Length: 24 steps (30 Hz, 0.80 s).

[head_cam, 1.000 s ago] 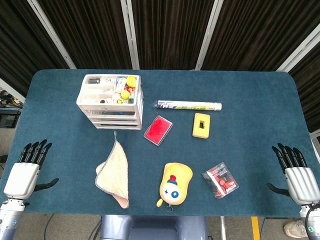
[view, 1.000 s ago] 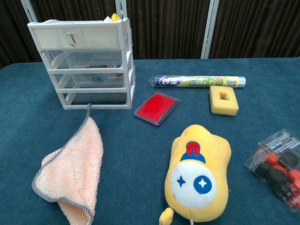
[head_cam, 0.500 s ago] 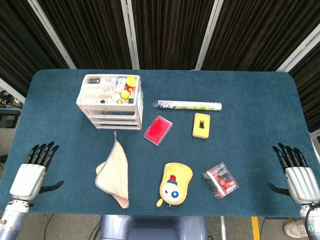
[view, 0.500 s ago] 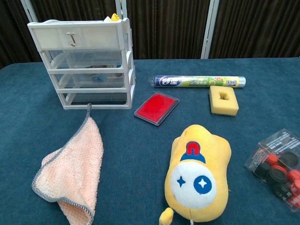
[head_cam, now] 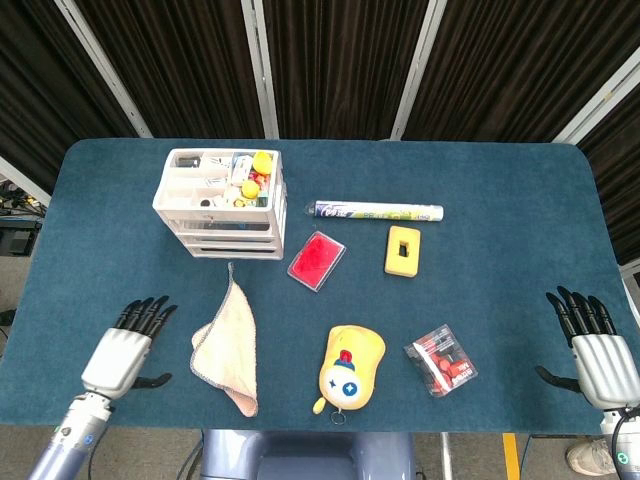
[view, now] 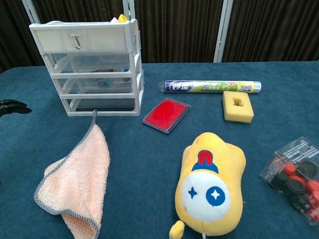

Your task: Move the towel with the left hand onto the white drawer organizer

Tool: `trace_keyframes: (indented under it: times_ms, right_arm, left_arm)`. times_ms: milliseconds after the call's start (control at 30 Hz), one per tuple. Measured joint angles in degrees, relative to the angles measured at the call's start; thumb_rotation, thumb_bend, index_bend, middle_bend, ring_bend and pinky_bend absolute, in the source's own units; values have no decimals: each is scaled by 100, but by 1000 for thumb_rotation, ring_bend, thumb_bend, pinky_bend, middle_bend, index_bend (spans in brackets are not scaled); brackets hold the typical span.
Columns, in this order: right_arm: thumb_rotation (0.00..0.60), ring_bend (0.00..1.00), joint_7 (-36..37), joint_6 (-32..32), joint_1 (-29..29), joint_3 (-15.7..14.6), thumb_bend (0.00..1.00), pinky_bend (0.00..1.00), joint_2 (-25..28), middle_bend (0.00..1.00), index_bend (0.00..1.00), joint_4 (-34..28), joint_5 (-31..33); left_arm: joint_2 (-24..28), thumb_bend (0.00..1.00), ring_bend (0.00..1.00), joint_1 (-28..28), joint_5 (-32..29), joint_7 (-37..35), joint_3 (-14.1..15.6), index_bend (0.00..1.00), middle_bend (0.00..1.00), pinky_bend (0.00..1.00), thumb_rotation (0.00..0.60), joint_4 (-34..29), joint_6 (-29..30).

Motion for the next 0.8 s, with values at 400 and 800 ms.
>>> trace_keyframes:
  times_ms: [400, 800]
  right_arm:
    - [600, 0, 52, -45, 24, 6, 9, 0, -1, 0, 0, 16, 13]
    - [600, 0, 60, -69, 34, 13, 9, 0, -1, 0, 0, 8, 36]
  left_arm:
    - [-954, 58, 0, -575, -1482, 1543, -241, 59, 0, 72, 534, -106, -632]
    - [-1501, 62, 0, -864, -2013, 2123, -113, 59, 0, 64, 538, 109, -597]
